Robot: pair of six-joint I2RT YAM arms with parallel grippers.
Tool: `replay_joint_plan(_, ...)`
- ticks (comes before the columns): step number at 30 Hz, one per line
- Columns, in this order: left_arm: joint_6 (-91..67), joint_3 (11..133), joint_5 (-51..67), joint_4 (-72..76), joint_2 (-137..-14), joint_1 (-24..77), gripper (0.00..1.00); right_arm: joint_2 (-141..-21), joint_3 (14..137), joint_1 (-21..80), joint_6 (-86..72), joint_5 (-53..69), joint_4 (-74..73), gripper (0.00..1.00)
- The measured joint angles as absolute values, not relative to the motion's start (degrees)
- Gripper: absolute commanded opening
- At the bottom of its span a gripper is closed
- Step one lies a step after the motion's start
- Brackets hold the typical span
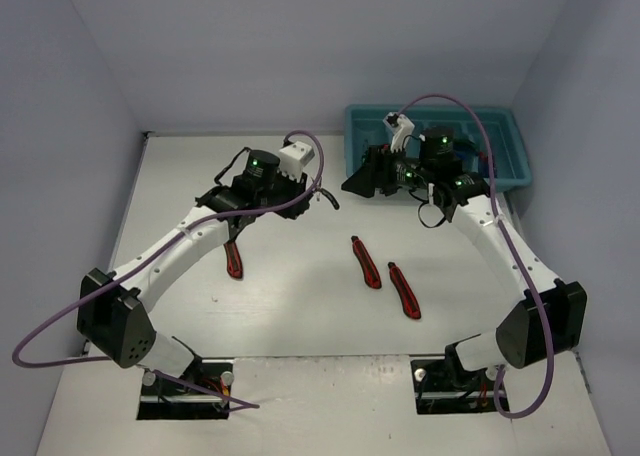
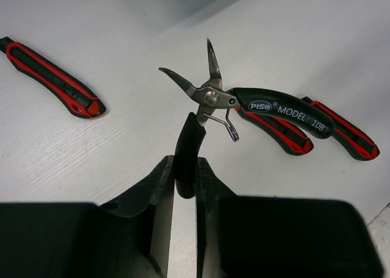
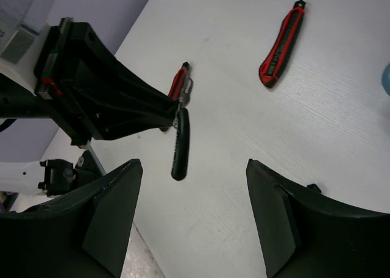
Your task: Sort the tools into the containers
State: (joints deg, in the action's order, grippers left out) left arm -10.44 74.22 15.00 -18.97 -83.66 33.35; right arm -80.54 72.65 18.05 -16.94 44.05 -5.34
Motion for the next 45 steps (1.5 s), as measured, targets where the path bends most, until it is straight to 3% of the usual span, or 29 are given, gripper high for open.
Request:
replay_joint_plan(16,-9.6,75.5,12.6,-16.4,-83.8,36.0,0.0,-83.4,70.9,21.4,-16.9,45.8,-5.1,0.55)
replay_joint_plan(21,-9.4,75.5,12.5,-16.3,-83.8,36.3,0.0,-83.7,70.5,21.5,-16.6,44.7,-5.1,0.4)
replay_joint_plan(25,-9.2,75.5,12.4,-15.9,-84.2,36.4,0.0,-84.3,70.5,21.6,-16.6,44.4,-5.1,0.16)
replay_joint_plan(29,-9.1,75.5,12.3,-15.5,-85.1,36.4,0.1,-84.3,70.5,21.9,-16.4,43.8,-5.0,0.02)
replay_joint_plan(32,-9.1,75.5,12.0,-15.1,-85.3,36.4,0.29,-84.4,70.5,21.9,-16.4,43.3,-5.0,0.0)
replay_joint_plan(34,-9.2,75.5,11.5,-15.0,-85.4,36.4,0.48,-84.4,70.5,21.9,-16.1,42.5,-5.1,0.0)
replay_joint_plan(37,-9.5,75.5,10.4,-15.0,-85.4,36.4,0.65,-84.4,70.5,21.2,-15.1,41.1,-5.5,0.0)
replay_joint_plan(45,-10.3,75.2,4.9,-16.9,-84.9,35.7,0.7,-86.2,76.0,9.8,-9.1,36.4,-11.3,0.0)
